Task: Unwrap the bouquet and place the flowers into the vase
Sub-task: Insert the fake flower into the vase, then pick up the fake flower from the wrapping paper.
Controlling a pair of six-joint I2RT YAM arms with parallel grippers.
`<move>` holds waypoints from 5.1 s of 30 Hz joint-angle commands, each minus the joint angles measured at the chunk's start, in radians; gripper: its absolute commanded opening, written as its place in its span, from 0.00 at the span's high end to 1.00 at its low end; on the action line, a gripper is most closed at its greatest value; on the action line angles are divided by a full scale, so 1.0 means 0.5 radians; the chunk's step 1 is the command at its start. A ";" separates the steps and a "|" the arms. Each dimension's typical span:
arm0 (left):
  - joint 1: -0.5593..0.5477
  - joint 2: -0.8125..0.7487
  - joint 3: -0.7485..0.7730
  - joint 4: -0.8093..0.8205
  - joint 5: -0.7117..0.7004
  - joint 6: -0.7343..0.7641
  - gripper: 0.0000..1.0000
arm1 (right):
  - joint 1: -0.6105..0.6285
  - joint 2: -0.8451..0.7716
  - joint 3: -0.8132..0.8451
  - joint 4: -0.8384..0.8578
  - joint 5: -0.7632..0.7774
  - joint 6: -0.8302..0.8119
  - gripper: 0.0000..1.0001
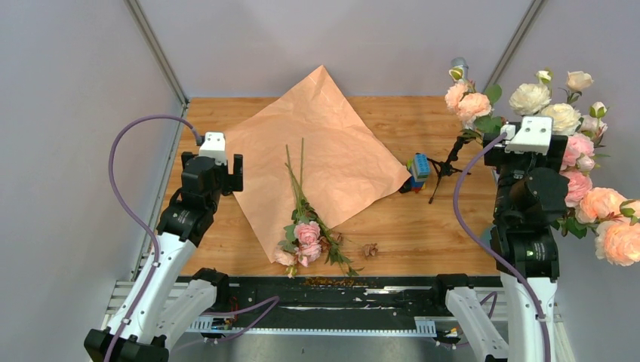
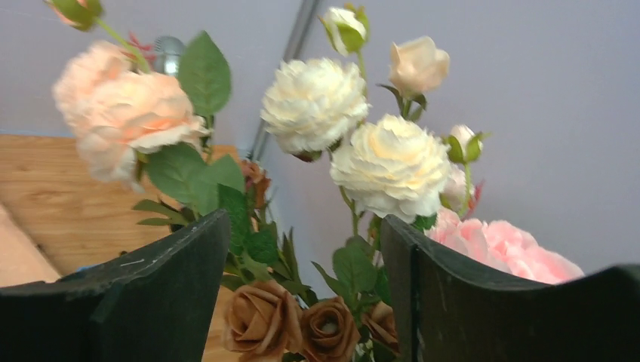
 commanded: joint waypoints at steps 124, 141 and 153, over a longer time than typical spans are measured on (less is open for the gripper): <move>-0.205 0.294 -0.137 0.319 2.211 -1.737 1.00 | 2.743 1.571 -0.845 2.240 -0.441 -1.566 0.59; -0.205 0.285 0.066 0.088 1.952 -1.426 0.27 | 2.740 1.513 -0.797 2.113 -0.055 -1.431 1.00; 0.152 0.178 0.469 -0.079 1.584 -1.163 0.00 | 2.489 1.050 -0.577 1.506 0.818 -0.872 1.00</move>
